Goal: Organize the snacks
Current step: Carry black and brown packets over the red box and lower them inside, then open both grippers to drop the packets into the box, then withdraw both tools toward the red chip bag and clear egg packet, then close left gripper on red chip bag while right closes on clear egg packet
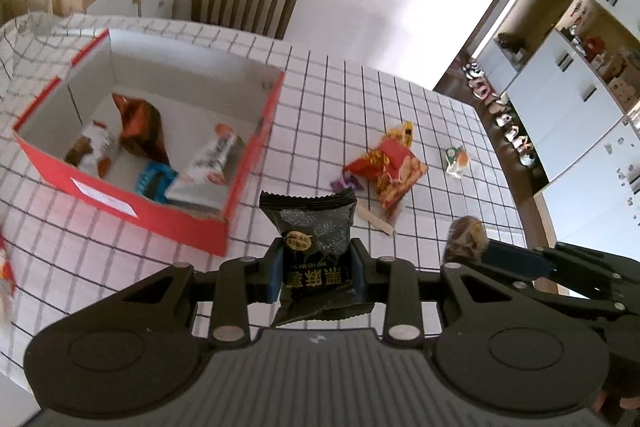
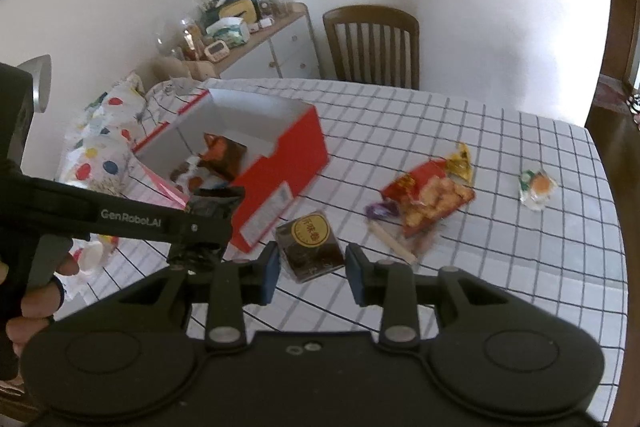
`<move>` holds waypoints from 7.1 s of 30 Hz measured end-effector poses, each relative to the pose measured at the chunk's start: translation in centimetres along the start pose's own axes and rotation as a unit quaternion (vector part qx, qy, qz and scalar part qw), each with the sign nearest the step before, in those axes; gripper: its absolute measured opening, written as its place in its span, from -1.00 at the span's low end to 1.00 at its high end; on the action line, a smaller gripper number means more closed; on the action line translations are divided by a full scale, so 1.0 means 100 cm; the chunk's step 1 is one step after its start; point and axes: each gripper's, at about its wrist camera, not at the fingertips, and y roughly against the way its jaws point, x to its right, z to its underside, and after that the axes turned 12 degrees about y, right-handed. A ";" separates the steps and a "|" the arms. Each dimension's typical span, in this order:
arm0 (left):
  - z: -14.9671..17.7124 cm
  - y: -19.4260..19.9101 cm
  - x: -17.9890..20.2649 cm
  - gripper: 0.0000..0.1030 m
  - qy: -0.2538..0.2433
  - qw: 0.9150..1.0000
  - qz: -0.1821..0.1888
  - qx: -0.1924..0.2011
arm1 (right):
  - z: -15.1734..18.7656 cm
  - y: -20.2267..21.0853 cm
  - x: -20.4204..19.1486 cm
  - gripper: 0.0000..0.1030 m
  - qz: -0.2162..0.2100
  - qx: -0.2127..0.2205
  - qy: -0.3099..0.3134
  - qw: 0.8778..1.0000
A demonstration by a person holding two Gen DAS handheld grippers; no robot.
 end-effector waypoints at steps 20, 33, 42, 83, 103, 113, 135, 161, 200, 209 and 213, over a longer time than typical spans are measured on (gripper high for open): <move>-0.081 0.031 -0.108 -0.36 -0.014 0.999 -0.009 0.027 | -0.072 -0.065 -0.098 -0.35 0.002 0.007 0.014 1.000; -0.141 0.007 -0.174 -0.36 -0.011 0.998 -0.052 0.044 | -0.092 -0.120 -0.125 -0.35 0.032 -0.010 0.007 0.999; -0.161 -0.040 -0.188 -0.36 -0.014 0.996 -0.086 0.025 | -0.106 -0.166 -0.125 -0.34 0.040 -0.017 0.001 0.999; -0.181 -0.139 -0.186 0.25 -0.022 0.989 -0.142 -0.018 | -0.107 -0.273 -0.118 -0.22 0.059 -0.108 0.025 0.992; -0.150 -0.059 -0.154 0.39 -0.071 0.992 -0.096 0.036 | -0.110 -0.203 -0.121 0.34 0.048 -0.045 0.004 0.998; -0.125 -0.019 -0.129 0.43 -0.077 0.993 -0.069 0.050 | -0.102 -0.150 -0.123 0.63 0.033 -0.008 -0.005 0.999; -0.043 0.004 -0.039 0.73 -0.076 0.994 -0.034 0.068 | -0.038 -0.030 -0.063 0.98 0.050 0.031 -0.011 0.998; -0.010 -0.093 0.112 1.00 -0.005 0.998 -0.058 0.026 | 0.047 0.030 0.113 0.98 0.134 0.004 -0.086 0.987; -0.073 -0.276 0.116 0.99 0.174 0.976 -0.097 -0.084 | 0.024 -0.151 0.303 0.60 0.173 -0.067 -0.370 0.910; -0.070 -0.282 0.123 0.92 0.168 0.978 -0.101 -0.076 | 0.020 -0.167 0.301 0.48 0.181 -0.068 -0.360 0.913; -0.070 -0.283 0.124 0.68 0.168 0.978 -0.103 -0.074 | 0.017 -0.175 0.297 0.43 0.188 -0.073 -0.347 0.916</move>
